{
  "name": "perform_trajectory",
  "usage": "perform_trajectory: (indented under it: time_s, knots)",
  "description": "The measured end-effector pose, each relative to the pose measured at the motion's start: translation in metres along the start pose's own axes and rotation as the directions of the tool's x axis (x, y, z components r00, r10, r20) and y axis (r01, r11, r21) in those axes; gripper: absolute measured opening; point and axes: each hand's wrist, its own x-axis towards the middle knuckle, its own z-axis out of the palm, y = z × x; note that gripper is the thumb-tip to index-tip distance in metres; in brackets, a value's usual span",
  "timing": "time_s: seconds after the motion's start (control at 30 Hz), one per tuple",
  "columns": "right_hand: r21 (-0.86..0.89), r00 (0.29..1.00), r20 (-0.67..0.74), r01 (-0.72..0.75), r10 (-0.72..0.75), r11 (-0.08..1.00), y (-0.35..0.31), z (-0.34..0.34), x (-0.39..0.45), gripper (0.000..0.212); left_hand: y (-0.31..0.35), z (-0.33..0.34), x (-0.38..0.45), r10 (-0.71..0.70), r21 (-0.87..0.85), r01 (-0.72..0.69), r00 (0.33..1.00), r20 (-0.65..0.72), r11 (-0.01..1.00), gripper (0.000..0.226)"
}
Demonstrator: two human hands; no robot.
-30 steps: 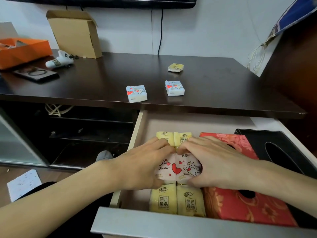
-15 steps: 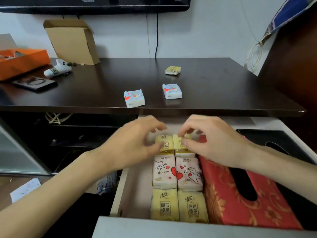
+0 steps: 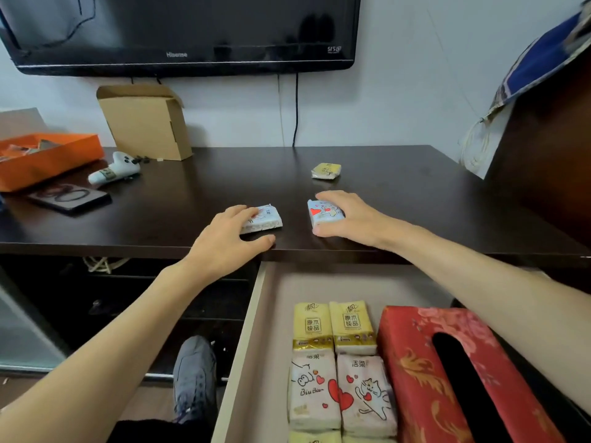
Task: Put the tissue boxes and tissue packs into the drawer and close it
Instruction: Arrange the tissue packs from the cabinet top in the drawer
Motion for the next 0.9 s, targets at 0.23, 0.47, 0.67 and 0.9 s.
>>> perform_trajectory:
  time_s: [0.23, 0.47, 0.67, 0.9]
  knots:
    - [-0.039, 0.996, -0.030, 0.084, -0.085, 0.996, 0.007, 0.003, 0.003, 0.061, -0.001, -0.022, -0.009, 0.091, 0.219, -0.093, 0.996, 0.016, 0.971, 0.076]
    - [-0.053, 0.991, -0.045, 0.124, -0.127, 0.991, 0.006, 0.004, -0.001, 0.058, 0.008, -0.018, -0.005, 0.167, 0.226, -0.151, 0.984, -0.058, 0.963, 0.043]
    - [0.039, 0.991, -0.065, 0.116, -0.113, 0.993, 0.003, 0.003, -0.002, 0.058, 0.014, -0.014, 0.007, 0.104, 0.027, -0.107, 0.991, 0.083, 0.994, 0.032]
    - [0.029, 0.977, -0.168, 0.136, -0.130, 0.990, 0.001, 0.001, -0.010, 0.070, 0.023, -0.015, -0.011, 0.123, -0.166, -0.126, 0.992, -0.028, 0.978, 0.070]
